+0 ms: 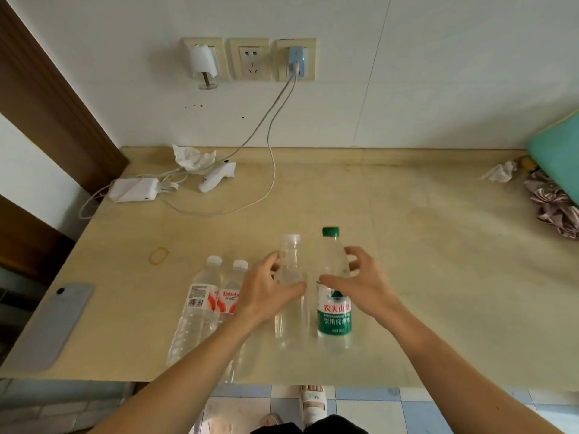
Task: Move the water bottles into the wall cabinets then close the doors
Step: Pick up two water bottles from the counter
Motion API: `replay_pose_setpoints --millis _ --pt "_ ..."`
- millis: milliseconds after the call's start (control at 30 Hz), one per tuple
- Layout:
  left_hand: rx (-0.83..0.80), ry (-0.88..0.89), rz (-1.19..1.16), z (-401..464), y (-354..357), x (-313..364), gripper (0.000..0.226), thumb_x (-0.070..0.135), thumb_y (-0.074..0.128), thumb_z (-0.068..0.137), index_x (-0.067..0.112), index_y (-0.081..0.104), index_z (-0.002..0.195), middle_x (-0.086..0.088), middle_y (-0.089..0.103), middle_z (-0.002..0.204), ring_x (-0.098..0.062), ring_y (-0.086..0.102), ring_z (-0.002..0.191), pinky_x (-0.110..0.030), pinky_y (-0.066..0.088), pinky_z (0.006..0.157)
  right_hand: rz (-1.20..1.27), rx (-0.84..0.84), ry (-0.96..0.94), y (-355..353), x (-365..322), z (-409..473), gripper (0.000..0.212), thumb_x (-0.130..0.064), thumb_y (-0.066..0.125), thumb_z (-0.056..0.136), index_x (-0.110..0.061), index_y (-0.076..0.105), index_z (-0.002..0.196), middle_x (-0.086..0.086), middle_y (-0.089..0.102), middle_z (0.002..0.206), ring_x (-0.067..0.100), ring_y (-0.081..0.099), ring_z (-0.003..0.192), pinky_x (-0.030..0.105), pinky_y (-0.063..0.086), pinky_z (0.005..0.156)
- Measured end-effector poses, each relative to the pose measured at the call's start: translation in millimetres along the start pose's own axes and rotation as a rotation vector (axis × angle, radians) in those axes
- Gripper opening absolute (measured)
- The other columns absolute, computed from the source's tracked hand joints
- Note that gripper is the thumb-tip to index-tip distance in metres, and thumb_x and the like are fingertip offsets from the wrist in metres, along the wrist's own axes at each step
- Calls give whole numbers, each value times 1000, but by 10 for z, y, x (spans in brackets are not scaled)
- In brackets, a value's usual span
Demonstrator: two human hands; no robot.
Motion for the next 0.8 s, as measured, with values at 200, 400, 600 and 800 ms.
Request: replay_pose_setpoints --millis 200,400,600,800 --pt "237 327 -8 55 -216 376 81 50 80 62 35 49 135 10 55 114 -7 58 104 -21 51 85 95 125 -268 -191 -413 -11 73 -22 91 68 -47 43 115 -22 58 112 -14 60 94 7 51 66" --pt "339 427 59 24 -156 297 74 37 87 63 31 41 120 19 39 111 -14 52 102 -25 48 86 188 166 -259 -117 -229 -20 74 -18 90 70 -63 41 102 -43 53 105 -15 61 96 8 53 66" --pt "349 390 90 33 -95 106 79 25 93 65 34 38 122 18 36 113 -10 47 103 -15 42 88 161 155 -273 -68 -223 31 74 -25 88 72 -65 37 106 -32 55 114 -14 57 104 3 48 74" --pt "281 262 1 50 -8 18 87 32 92 68 28 37 136 6 47 130 -10 51 116 -20 45 99 125 123 -235 -47 -20 96 74 -51 86 62 -70 33 111 -32 56 117 -12 58 108 13 52 78"
Point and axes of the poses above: each hand's wrist, its own z-axis towards the middle knuckle, its own y-axis out of the palm, x = y × z, the point moved 6 cm from there along z, towards the middle knuckle
